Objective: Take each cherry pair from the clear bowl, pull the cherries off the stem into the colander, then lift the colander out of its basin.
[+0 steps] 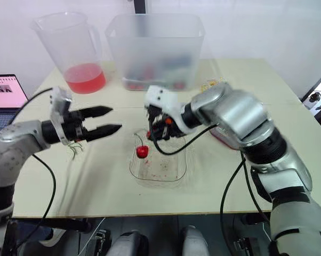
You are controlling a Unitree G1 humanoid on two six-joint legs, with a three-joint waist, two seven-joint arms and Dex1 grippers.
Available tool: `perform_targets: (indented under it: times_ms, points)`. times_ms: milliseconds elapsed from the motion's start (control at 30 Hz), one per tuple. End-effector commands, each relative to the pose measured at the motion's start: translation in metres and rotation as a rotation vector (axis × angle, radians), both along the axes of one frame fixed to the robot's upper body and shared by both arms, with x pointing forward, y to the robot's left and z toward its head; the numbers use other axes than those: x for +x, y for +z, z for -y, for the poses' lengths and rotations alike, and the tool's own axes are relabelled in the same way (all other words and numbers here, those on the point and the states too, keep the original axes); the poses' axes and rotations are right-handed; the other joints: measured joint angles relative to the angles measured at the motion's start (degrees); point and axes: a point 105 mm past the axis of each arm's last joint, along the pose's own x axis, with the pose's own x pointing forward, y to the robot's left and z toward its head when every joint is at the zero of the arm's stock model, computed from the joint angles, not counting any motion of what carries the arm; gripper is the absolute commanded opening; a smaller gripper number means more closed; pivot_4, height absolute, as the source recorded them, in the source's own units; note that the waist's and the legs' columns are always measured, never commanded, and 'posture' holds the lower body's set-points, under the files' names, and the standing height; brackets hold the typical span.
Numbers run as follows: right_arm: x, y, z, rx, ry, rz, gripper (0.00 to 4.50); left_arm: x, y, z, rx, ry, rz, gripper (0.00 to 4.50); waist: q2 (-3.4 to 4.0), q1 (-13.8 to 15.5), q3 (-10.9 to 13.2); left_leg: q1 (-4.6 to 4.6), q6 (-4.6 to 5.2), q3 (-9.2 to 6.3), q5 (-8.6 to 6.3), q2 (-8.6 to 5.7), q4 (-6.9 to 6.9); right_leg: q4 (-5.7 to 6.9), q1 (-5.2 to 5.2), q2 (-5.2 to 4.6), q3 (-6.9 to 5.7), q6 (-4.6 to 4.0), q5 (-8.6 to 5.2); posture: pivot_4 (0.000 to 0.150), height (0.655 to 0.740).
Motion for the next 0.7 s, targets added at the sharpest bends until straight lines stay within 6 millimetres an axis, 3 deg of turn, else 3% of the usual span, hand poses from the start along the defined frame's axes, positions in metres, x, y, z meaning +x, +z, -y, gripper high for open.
perform_targets:
  times_ms: [33, 167, 233, 333, 467, 700]
  points:
    - [-0.002, 0.047, 0.007, 0.159, 0.023, 0.154, 1.23, -0.001, 0.030, -0.001, -0.107, -0.004, 0.054, 4.50, 0.00, 0.0, 0.0, 0.00, 0.00, 0.00, 0.00, -0.01, 0.00, 0.00, 0.00, 0.00, 0.00, 0.00, 0.00, 0.150, 0.6863]
    - [0.010, 0.076, 0.010, 0.341, -0.013, 0.353, 1.23, 0.009, 0.060, 0.003, -0.222, 0.024, 0.123, 4.50, -0.02, 0.0, 0.0, 0.01, -0.01, 0.02, 0.00, -0.01, 0.01, 0.02, 0.00, 0.00, 0.00, 0.00, 0.00, 0.150, 0.6863]
    - [0.014, 0.082, 0.009, 0.399, -0.036, 0.408, 1.23, 0.015, 0.072, 0.007, -0.271, 0.039, 0.156, 4.50, -0.03, 0.0, 0.0, 0.03, -0.01, 0.03, 0.01, -0.01, 0.05, 0.05, 0.04, 0.00, -0.01, 0.01, 0.00, 0.150, 0.6863]
    - [0.021, 0.080, 0.004, 0.394, -0.091, 0.493, 1.23, 0.026, 0.080, 0.019, -0.293, 0.083, 0.210, 4.50, -0.03, -0.1, 0.0, 0.03, -0.01, 0.05, 0.01, -0.02, 0.02, 0.12, 0.02, 0.00, -0.01, 0.01, 0.01, 0.150, 0.6863]
    - [0.031, 0.076, 0.001, 0.407, -0.161, 0.526, 1.23, 0.027, 0.089, 0.039, -0.367, 0.043, 0.227, 4.50, -0.03, -0.1, 0.0, 0.03, -0.02, 0.07, 0.01, -0.02, 0.02, 0.15, 0.03, 0.00, -0.01, 0.01, 0.01, 0.150, 0.6863]
    - [0.044, 0.073, 0.010, 0.423, -0.279, 0.538, 1.23, 0.030, 0.086, 0.060, -0.439, -0.020, 0.167, 4.50, -0.03, -0.1, 0.0, 0.03, -0.02, 0.06, 0.01, -0.02, 0.04, 0.13, 0.03, 0.00, -0.01, 0.01, 0.01, 0.150, 0.6863]
